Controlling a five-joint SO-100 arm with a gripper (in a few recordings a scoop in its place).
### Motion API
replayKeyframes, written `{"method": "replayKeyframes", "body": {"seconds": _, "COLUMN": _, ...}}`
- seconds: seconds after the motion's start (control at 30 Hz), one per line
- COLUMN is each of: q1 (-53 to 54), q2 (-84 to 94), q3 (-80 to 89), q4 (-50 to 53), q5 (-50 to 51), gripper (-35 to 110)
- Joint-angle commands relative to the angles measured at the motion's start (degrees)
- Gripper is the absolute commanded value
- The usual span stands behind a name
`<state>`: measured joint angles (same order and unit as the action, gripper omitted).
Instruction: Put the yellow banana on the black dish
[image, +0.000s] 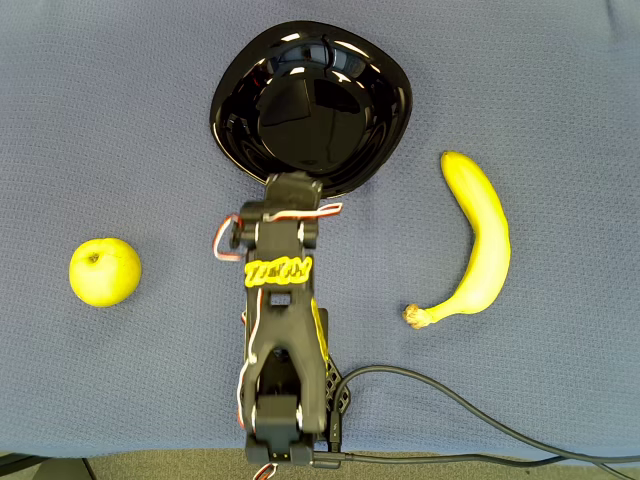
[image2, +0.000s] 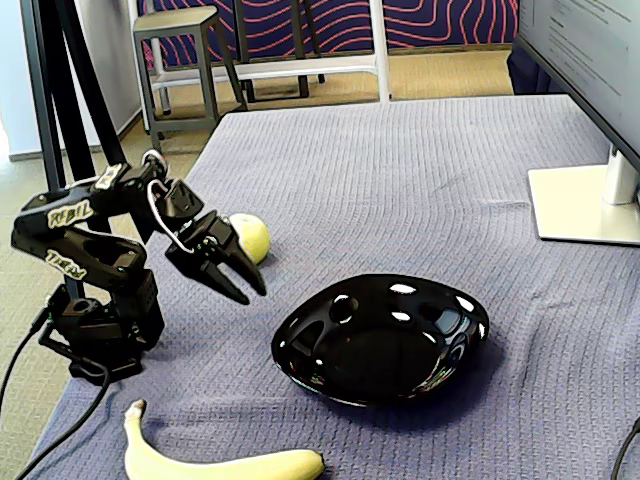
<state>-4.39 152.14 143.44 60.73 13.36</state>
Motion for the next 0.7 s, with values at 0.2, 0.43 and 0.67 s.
{"method": "replayKeyframes", "body": {"seconds": 0.2, "q1": 2.5, "q2": -18.5, "q3": -20.7, "q4": 3.3, "q5": 20.7, "gripper": 21}}
{"method": "replayKeyframes", "body": {"seconds": 0.43, "q1": 7.7, "q2": -32.6, "q3": -31.6, "q4": 4.7, "q5": 38.0, "gripper": 35}}
{"method": "replayKeyframes", "body": {"seconds": 0.67, "q1": 12.3, "q2": -41.8, "q3": -35.9, "q4": 1.6, "q5": 46.5, "gripper": 40}}
